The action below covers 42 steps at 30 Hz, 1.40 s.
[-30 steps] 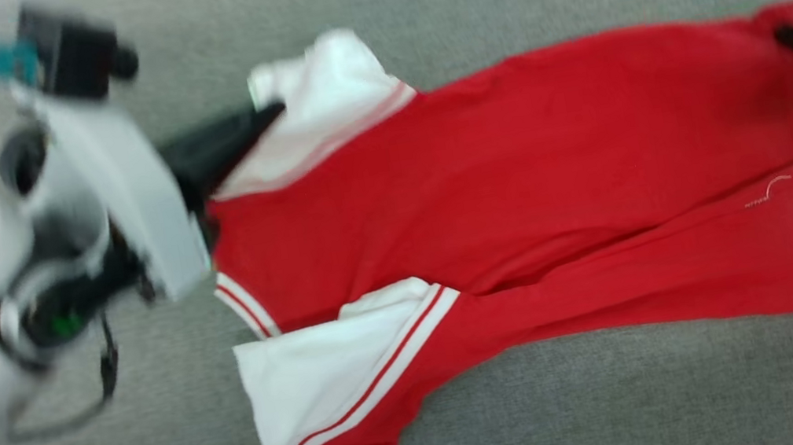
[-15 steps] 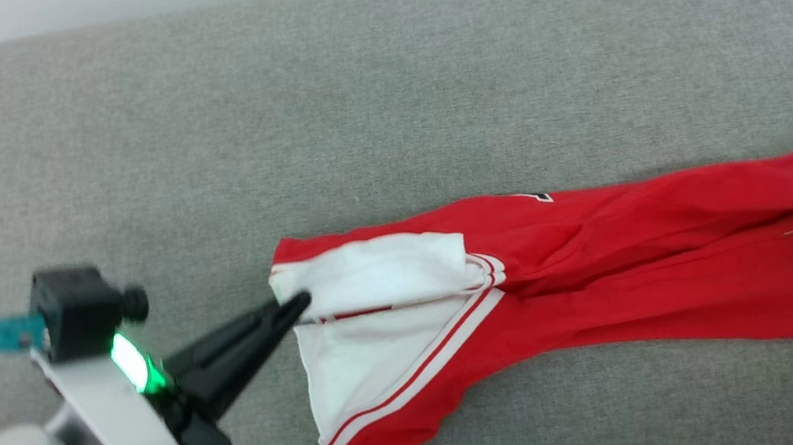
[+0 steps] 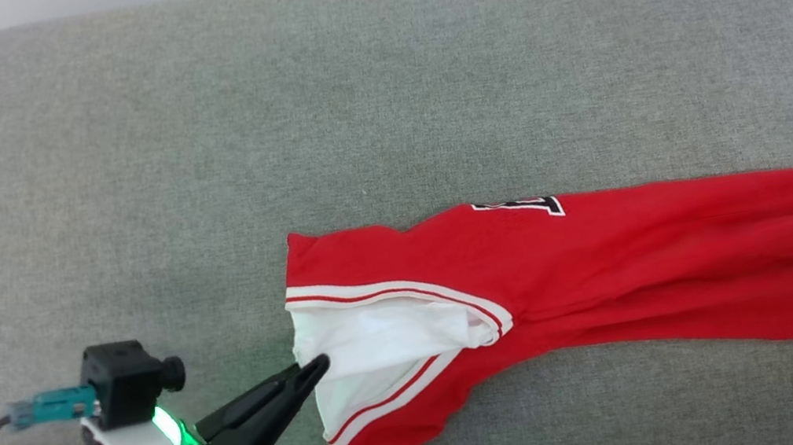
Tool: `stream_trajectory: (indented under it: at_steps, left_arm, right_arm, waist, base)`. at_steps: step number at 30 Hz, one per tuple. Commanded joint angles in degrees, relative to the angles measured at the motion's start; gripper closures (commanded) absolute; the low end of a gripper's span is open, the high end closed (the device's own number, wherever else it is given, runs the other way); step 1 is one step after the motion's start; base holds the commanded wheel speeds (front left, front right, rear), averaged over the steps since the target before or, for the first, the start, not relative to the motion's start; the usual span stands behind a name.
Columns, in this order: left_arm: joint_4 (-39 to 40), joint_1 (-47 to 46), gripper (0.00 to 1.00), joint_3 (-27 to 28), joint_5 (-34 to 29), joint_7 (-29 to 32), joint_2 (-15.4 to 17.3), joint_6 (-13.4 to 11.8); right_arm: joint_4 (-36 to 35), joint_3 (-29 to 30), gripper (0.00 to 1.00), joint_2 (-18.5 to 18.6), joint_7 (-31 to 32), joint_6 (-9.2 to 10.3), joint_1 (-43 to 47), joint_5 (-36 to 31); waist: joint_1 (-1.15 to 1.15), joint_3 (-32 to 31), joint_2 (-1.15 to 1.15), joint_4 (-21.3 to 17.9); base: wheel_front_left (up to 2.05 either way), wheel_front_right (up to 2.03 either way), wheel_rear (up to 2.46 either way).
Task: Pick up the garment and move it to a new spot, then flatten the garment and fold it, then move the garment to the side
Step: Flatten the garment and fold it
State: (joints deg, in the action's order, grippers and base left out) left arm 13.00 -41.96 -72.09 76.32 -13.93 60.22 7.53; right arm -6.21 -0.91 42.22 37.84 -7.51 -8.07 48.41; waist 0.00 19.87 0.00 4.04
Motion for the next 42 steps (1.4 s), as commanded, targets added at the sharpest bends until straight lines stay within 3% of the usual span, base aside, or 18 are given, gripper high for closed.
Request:
stream_trajectory:
  at_steps: [1,10,14,15,16,17,18,20,21,31,37,42]
  left_arm:
    - [-1.5,0.8,1.00,0.0,-0.2,-0.4,-1.4,-0.1]
    - [-7.5,2.1,1.00,-0.4,-1.3,-0.8,-6.4,-0.1]
    - [-8.4,2.0,1.00,0.0,-0.7,-1.1,-7.2,-0.1]
    - [-8.6,2.1,1.00,0.1,-0.7,-1.1,-7.4,-0.1]
    - [-8.7,2.2,0.92,0.4,-0.6,-1.2,-7.5,-0.1]
    - [-8.7,2.4,0.70,0.9,-0.2,-1.1,-7.7,-0.1]
    - [-8.6,2.7,0.54,1.4,0.0,-1.2,-7.8,-0.1]
    - [-8.4,3.6,0.08,3.4,0.5,-1.2,-7.8,-0.1]
    - [-8.3,4.3,0.02,4.8,0.5,-1.2,-8.0,-0.1]
    - [-9.7,18.6,0.00,23.9,-4.3,-1.2,-13.0,-2.0]
    - [-13.8,26.9,0.00,35.5,-10.9,-1.2,-20.7,-4.4]
    - [-17.5,31.7,0.00,44.9,-18.0,-1.2,-28.5,-4.4]
  right_arm:
    - [1.2,0.7,1.00,-1.0,-0.2,0.04,0.5,-1.9]
    - [6.3,-0.2,1.00,-5.2,-1.6,0.04,-2.1,-5.0]
    - [7.4,-0.1,1.00,-6.3,-3.3,0.04,-3.3,-5.6]
    - [7.7,0.1,0.74,-6.6,-3.6,0.04,-3.4,-5.5]
    - [8.3,0.7,0.53,-7.3,-3.8,0.04,-3.5,-5.3]
    - [8.8,1.5,0.00,-7.7,-4.1,0.05,-3.8,-5.6]
    - [9.1,2.0,0.00,-8.0,-4.2,0.05,-4.0,-6.0]
    - [9.1,2.9,0.00,-8.9,-3.9,0.05,-4.1,-5.6]
    - [8.9,3.5,0.00,-9.5,-3.6,0.05,-4.0,-5.0]
    - [8.3,10.9,0.00,-9.8,0.6,0.04,-0.5,-3.2]
    - [11.0,12.2,0.00,-10.9,6.4,0.04,0.5,-2.8]
    - [13.8,13.0,0.00,-11.6,10.2,0.04,-0.1,-3.8]
  waist:
    - [0.00,0.2,0.00,0.0]
    - [0.00,1.0,0.00,-0.2]
    - [0.00,1.0,0.00,-0.2]
    - [0.00,0.9,0.00,-0.2]
    - [0.00,0.8,0.00,-0.2]
    - [0.00,0.5,0.00,-0.2]
    - [0.00,0.2,0.00,-0.2]
    - [0.00,-0.5,0.00,-0.1]
    - [0.00,-0.9,0.00,0.0]
    - [0.00,-3.8,0.00,1.9]
    - [0.00,-4.5,0.00,3.8]
    - [0.00,-5.0,0.00,6.0]
  base:
    - [0.00,0.00,0.00]
    - [0.00,0.00,0.00]
    - [0.00,0.00,0.00]
    - [0.00,0.00,0.00]
    - [0.00,0.00,0.00]
    - [0.00,0.00,0.00]
    - [0.00,0.00,0.00]
    - [0.00,0.00,0.00]
    - [0.00,0.00,0.00]
    - [0.00,0.00,0.00]
    - [0.00,0.00,0.00]
    - [0.00,0.00,0.00]
